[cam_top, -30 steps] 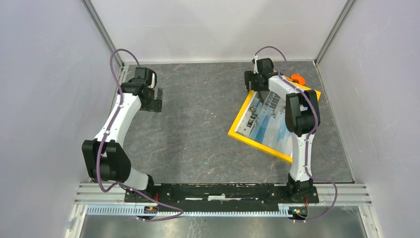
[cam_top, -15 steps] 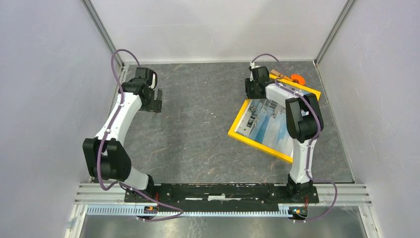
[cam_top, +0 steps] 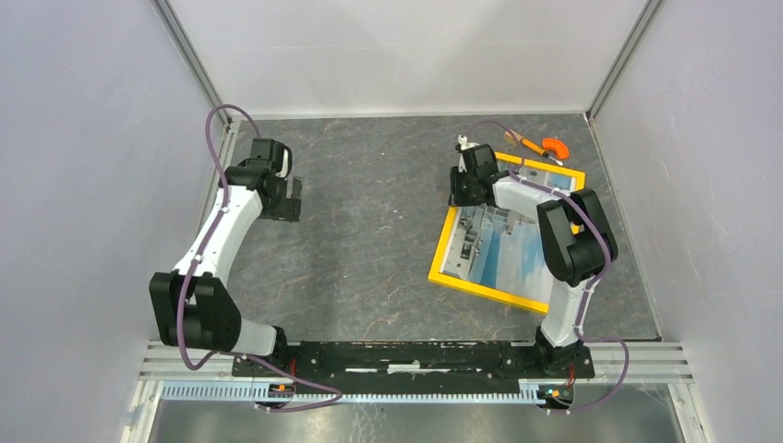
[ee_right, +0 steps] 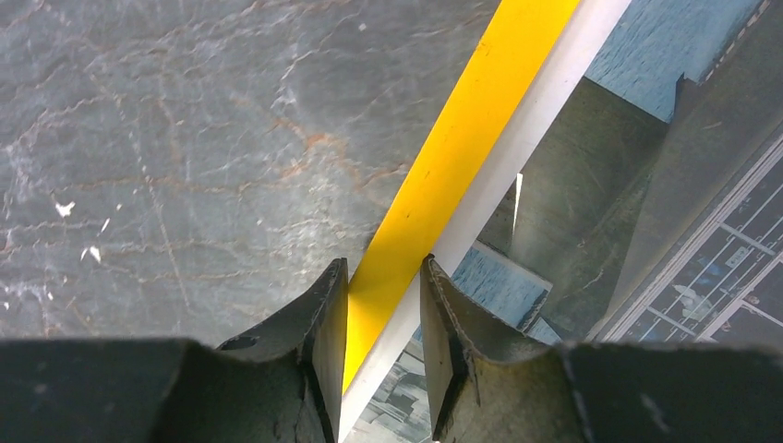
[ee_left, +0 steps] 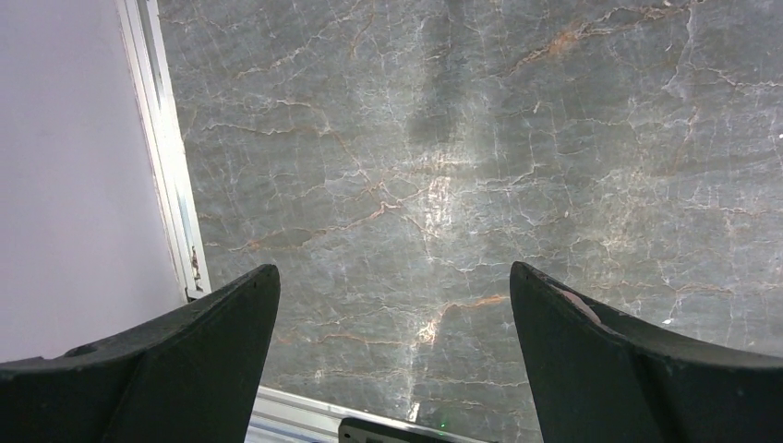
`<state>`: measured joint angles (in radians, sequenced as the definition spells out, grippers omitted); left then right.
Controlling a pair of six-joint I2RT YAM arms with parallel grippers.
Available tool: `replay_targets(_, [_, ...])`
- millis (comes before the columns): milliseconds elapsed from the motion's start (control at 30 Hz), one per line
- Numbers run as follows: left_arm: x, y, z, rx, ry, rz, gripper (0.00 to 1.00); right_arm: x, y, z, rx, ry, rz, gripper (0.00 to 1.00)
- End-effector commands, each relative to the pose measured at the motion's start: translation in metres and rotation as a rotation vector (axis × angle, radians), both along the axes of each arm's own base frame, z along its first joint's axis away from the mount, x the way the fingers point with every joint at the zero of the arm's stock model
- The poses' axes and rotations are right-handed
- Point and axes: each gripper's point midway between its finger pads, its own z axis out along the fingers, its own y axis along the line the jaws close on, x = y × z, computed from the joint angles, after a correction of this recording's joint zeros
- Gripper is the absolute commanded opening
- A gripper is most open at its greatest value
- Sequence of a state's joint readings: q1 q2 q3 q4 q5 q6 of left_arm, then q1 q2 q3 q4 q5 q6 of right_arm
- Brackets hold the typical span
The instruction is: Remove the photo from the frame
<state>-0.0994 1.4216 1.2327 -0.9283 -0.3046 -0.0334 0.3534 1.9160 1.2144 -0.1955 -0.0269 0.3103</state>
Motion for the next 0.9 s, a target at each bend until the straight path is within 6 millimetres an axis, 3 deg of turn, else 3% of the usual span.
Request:
replay_targets(0, [-0.001,-0.001,0.009,-0.007,-0.054,-0.033,1.00,-0.079,0.025,-0.036,-0.001,0.245,0.132,0.28])
replay_targets(300, [-0.020,-0.013,0.004,-0.078,-0.020,-0.103,1.00,-0.107,0.079,-0.038,0.027,0.256,0.268,0.26])
replay_targets(400, [-0.027,-0.019,0.005,-0.193,-0.006,-0.109,1.00,-0.112,0.105,-0.034,0.029,0.235,0.367,0.24])
replay_targets(567, [-0.032,-0.006,0.009,-0.383,0.010,-0.034,1.00,-0.110,0.148,-0.026,-0.036,0.184,0.600,0.20])
replay_targets(667, [-0.031,-0.002,0.011,-0.393,0.003,-0.034,1.00,-0.110,0.162,-0.031,-0.120,0.181,0.736,0.14])
replay_targets(867, [-0.028,-0.005,0.013,-0.417,-0.002,-0.051,1.00,-0.111,0.172,-0.034,-0.255,0.117,0.965,0.14])
